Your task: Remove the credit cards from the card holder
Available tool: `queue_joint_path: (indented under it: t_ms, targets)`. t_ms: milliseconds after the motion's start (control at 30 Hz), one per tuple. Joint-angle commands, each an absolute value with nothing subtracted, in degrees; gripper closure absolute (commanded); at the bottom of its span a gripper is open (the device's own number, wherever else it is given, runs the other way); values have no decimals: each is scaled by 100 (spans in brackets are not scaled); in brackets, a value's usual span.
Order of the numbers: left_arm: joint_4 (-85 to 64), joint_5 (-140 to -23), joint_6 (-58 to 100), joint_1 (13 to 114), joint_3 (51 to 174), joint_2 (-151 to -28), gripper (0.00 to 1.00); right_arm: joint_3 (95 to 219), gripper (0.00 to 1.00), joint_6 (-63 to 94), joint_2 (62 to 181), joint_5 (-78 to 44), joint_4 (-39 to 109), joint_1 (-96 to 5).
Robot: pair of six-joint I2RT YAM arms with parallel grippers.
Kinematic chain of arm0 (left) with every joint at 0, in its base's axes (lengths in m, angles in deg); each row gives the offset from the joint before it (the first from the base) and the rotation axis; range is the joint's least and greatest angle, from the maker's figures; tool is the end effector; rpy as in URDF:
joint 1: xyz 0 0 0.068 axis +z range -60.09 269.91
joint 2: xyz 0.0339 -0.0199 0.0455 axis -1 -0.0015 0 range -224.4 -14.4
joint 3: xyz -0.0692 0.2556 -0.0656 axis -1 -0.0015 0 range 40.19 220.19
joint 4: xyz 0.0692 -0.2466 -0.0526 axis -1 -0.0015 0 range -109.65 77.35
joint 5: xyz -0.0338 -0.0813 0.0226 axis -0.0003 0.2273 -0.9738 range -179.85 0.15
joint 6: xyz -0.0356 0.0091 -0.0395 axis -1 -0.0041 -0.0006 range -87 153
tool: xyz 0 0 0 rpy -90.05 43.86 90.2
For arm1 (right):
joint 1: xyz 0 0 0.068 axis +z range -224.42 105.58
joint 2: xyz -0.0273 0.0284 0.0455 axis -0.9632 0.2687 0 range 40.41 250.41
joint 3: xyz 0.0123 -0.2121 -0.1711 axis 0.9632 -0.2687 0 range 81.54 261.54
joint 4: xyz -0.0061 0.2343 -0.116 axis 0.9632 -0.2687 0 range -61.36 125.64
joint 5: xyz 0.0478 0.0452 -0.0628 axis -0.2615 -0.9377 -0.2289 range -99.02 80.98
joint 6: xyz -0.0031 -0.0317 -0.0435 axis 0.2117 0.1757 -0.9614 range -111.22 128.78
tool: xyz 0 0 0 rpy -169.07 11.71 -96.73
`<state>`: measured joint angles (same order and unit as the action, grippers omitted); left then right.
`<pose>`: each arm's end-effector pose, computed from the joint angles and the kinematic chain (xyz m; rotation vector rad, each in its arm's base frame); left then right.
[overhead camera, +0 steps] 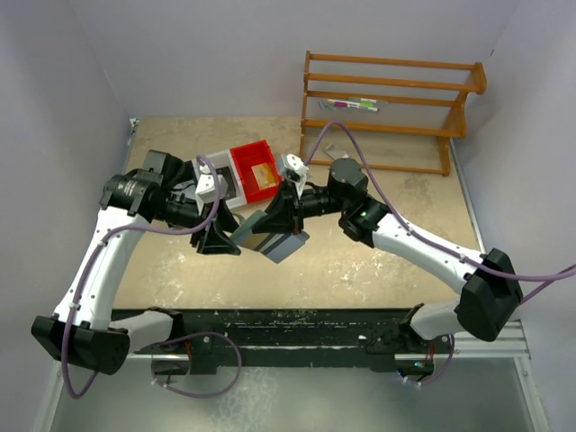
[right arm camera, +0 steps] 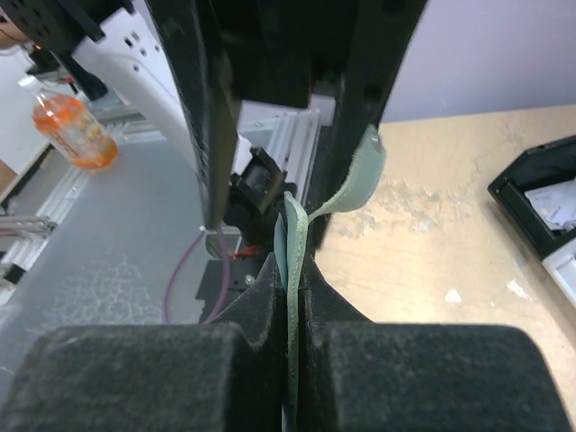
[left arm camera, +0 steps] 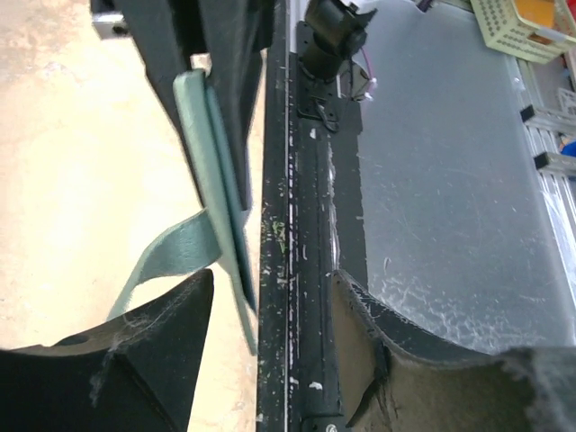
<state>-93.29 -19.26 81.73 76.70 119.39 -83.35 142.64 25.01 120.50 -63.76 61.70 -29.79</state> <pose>0.1718 -0.0749 0.3817 1.3187 1.6911 -1.3227 0.2071 0.2453 0.3622 -1.1989 1.2173 1.5030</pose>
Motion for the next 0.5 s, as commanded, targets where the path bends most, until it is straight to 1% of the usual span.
queue_joint_path:
  t_ms: [0,67,167,300,467]
  targets:
    - [-8042,-2038,7144,7665,11534,-8061,43,14852,100,3429,12067,-6520,6739,-2994]
    - [-7740,-2089,6924,7670,11413,-7998,45,15005,100,3637,12167,-6429,6736,-2994]
    - [-7524,-2035,6597,7669,11430,-7992,55,15270,100,3799,12297,-6353,6446,-2976]
    - [-7464,-1308,6220,7664,11431,-8110,63,15611,100,3793,12441,-6331,5780,-2968]
    - [-7435,-363,5779,7689,11308,-8250,65,16003,100,3663,12612,-6183,4960,-2968]
